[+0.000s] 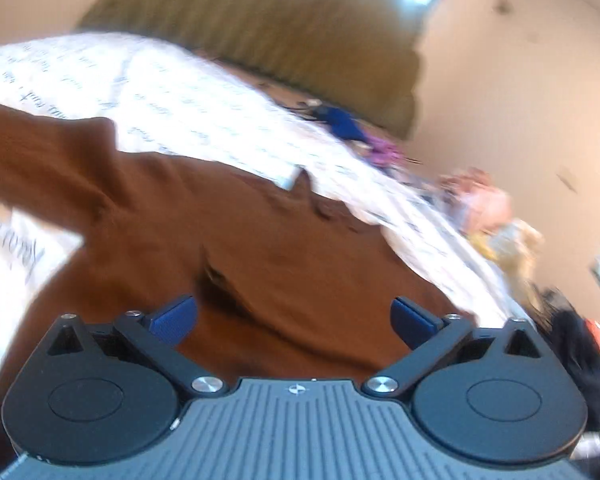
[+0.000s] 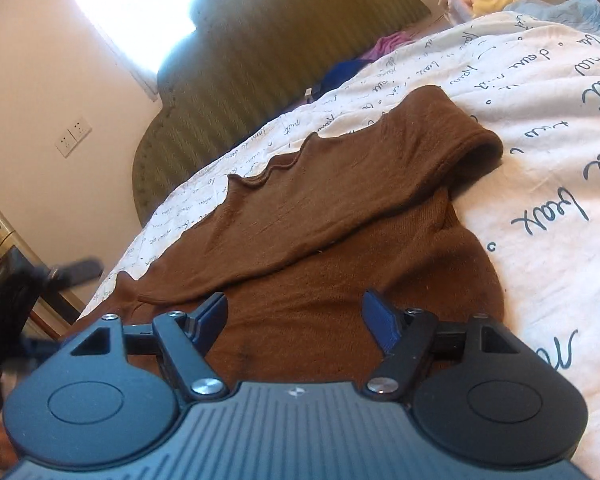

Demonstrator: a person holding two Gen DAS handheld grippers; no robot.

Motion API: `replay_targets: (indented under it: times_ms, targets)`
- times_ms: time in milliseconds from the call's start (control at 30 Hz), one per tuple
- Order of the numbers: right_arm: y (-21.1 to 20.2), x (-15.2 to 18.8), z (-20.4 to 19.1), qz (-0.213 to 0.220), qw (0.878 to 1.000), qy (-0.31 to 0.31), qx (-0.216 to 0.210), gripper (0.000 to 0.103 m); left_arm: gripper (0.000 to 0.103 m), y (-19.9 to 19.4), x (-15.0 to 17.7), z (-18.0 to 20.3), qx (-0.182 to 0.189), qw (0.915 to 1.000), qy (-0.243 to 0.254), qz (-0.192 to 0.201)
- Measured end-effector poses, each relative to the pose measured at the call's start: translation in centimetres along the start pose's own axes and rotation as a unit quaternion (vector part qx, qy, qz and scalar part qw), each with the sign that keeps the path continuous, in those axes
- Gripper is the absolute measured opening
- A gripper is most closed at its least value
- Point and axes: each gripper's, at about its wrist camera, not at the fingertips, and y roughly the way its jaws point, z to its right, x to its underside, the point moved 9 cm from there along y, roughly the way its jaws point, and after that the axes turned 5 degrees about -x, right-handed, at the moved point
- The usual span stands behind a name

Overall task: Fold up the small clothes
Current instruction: 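Grasp the other sleeve cuff with the left gripper, then lay the sleeve across the sweater body and open the left gripper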

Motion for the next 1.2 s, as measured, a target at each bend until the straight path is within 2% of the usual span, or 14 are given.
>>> replay_targets:
  times_ms: [133,200,300,333,367,500,567,633,767,933,1033,1067,1100,1200]
  targets:
    - [-0.3,-0.1,0.1,0.002,1.0,0.001,-0.007,0.076,0.084,3.7,-1.6,-0.7,-0.018,0.9982,-0.043,-0.039]
    - [-0.3,-0.1,0.2,0.005,1.0,0.009,-0.015,0.076,0.071,5.1,-1.9,-0.8,-0.042,0.9976,-0.033,-0.043]
    - [-0.1,-0.1,0.4,0.009,0.999,0.021,-0.024,0.076,0.027,7.0,-1.7,-1.0,-0.084,0.9947,0.003,-0.059]
    - [0.0,-0.1,0.3,0.01,0.999,0.022,-0.025,0.076,0.008,7.2,-1.4,-1.2,-0.102,0.9929,0.02,-0.059]
    - [0.0,-0.1,0.3,0.01,0.999,0.021,-0.025,0.076,0.005,7.1,-1.5,-1.3,-0.115,0.9913,0.035,-0.054]
    - [-0.2,0.1,0.3,0.01,0.999,0.02,-0.025,0.076,0.005,3.7,-2.9,-0.4,-0.133,0.9864,0.093,0.026]
    - [-0.2,0.1,0.3,0.01,0.999,0.02,-0.024,0.076,0.005,1.2,-4.5,-0.5,-0.15,0.9783,0.117,0.082]
    - [-0.2,0.1,0.2,0.01,0.999,0.019,-0.024,0.076,0.005,0.3,-6.0,-2.1,-0.186,0.9678,0.13,0.109]
    - [-0.2,0.2,0.1,0.01,1.0,0.017,-0.022,0.076,0.005,2.8,-6.6,-8.1,-0.257,0.9595,0.102,0.053]
    - [-0.3,-0.2,-0.5,-0.003,1.0,0.005,-0.008,0.078,0.005,4.0,-4.4,-9.7,-0.264,0.9574,0.113,0.031]
    - [-0.4,-3.7,-2.2,0.013,1.0,0.001,-0.027,0.079,0.005,4.5,-4.3,-9.7,-0.263,0.9562,0.125,0.034]
    - [-0.2,-5.3,-2.6,0.025,0.999,-0.005,-0.027,0.085,0.006,4.4,-4.3,-9.8,-0.26,0.9572,0.122,0.034]
    - [0.5,-6.9,-2.9,0.032,0.999,-0.018,-0.016,0.092,0.006,4.4,-4.5,-9.7,-0.254,0.9597,0.114,0.034]
    - [5.1,-9.5,-2.2,0.004,0.995,-0.084,0.058,0.094,0.013,2.4,-5.8,-10.0,-0.24,0.9669,0.065,0.057]
